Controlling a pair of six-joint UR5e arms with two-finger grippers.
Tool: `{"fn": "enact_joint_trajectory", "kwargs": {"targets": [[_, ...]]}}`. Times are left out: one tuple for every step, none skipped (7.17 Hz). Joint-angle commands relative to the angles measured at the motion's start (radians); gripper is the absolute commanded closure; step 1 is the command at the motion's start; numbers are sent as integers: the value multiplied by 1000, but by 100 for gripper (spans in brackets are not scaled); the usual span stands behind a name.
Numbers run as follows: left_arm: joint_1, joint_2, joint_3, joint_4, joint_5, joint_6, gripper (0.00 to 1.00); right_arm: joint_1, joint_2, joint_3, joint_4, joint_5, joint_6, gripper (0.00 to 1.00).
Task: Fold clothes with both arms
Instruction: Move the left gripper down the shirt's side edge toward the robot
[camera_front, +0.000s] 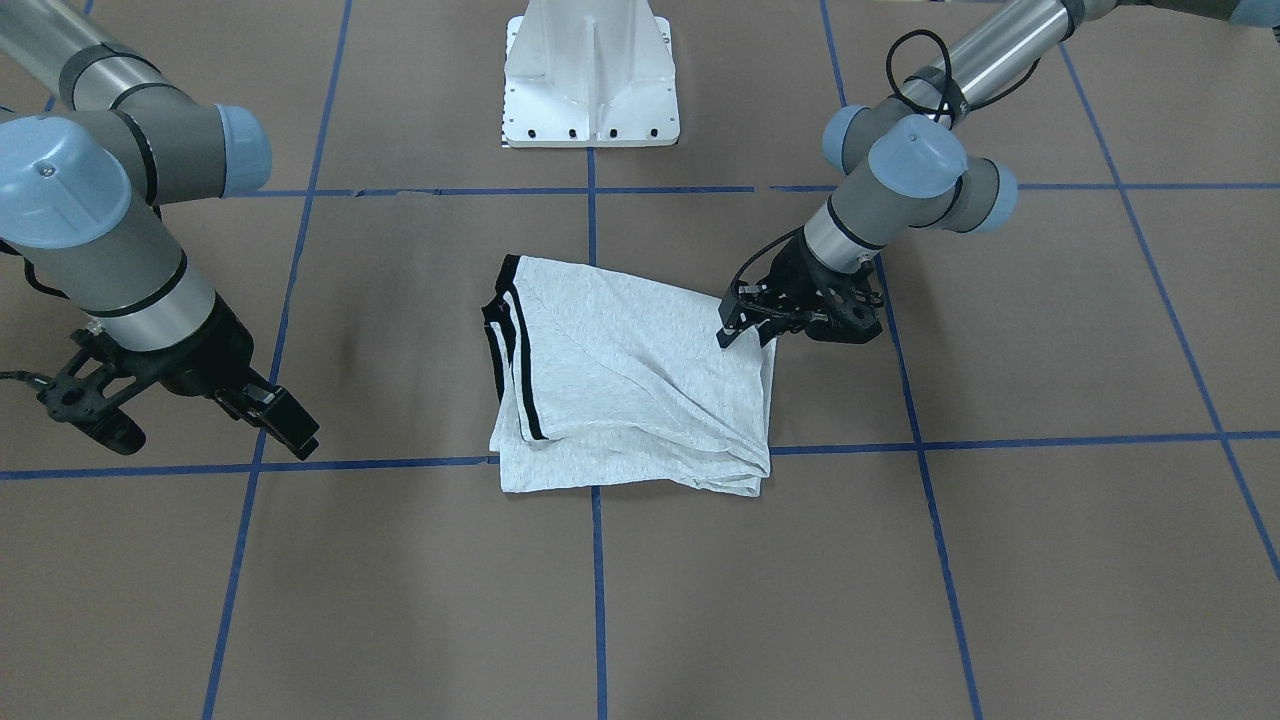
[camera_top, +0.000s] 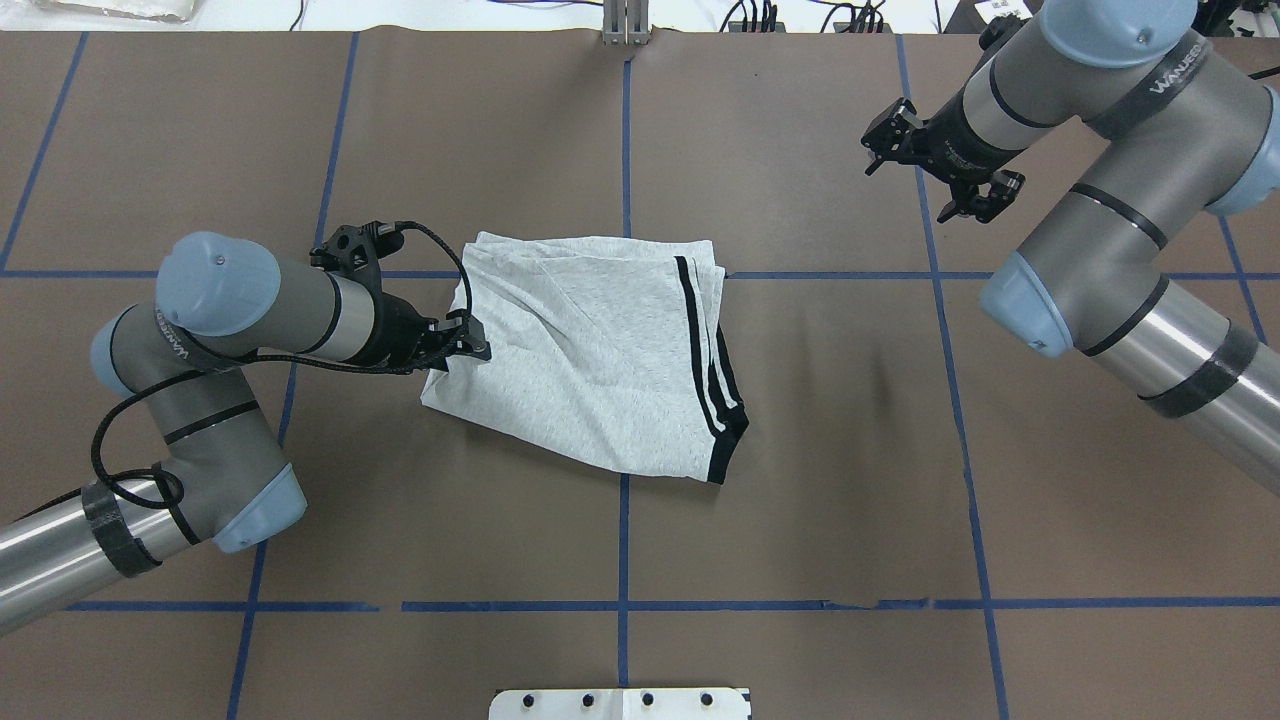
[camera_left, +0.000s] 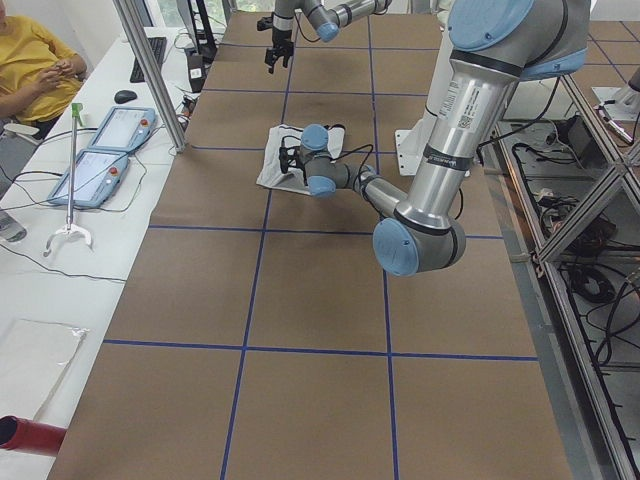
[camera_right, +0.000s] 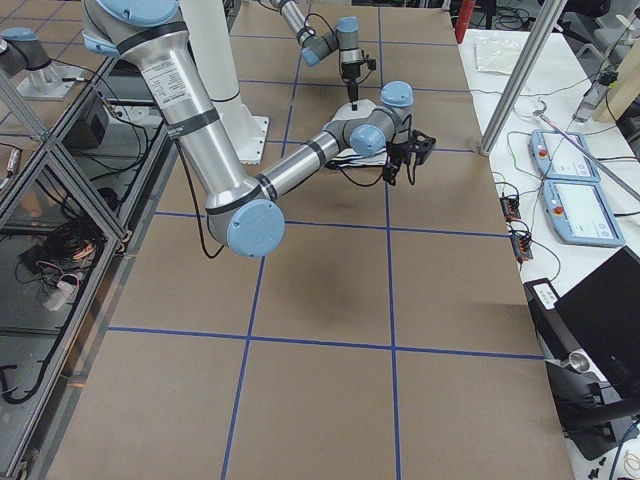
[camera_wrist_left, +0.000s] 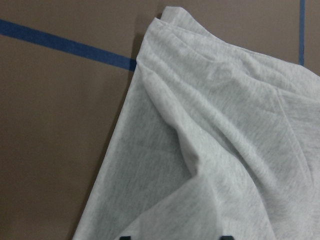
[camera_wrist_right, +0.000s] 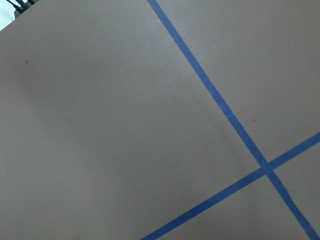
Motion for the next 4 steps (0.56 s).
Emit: {"fn": "enact_joint_trajectory", "kwargs": {"targets": [[1, 51, -62, 3, 22, -3, 100, -3, 4, 9, -3, 1, 9, 0], [4, 116, -139, 8, 51, -11, 100, -4, 8, 9, -3, 1, 10, 0], [35, 169, -196, 8, 59, -35, 100, -4, 10, 9, -3, 6, 10, 0], [70, 177, -210, 8, 74, -101, 100, -4, 10, 7, -5, 7, 10, 0]]}}
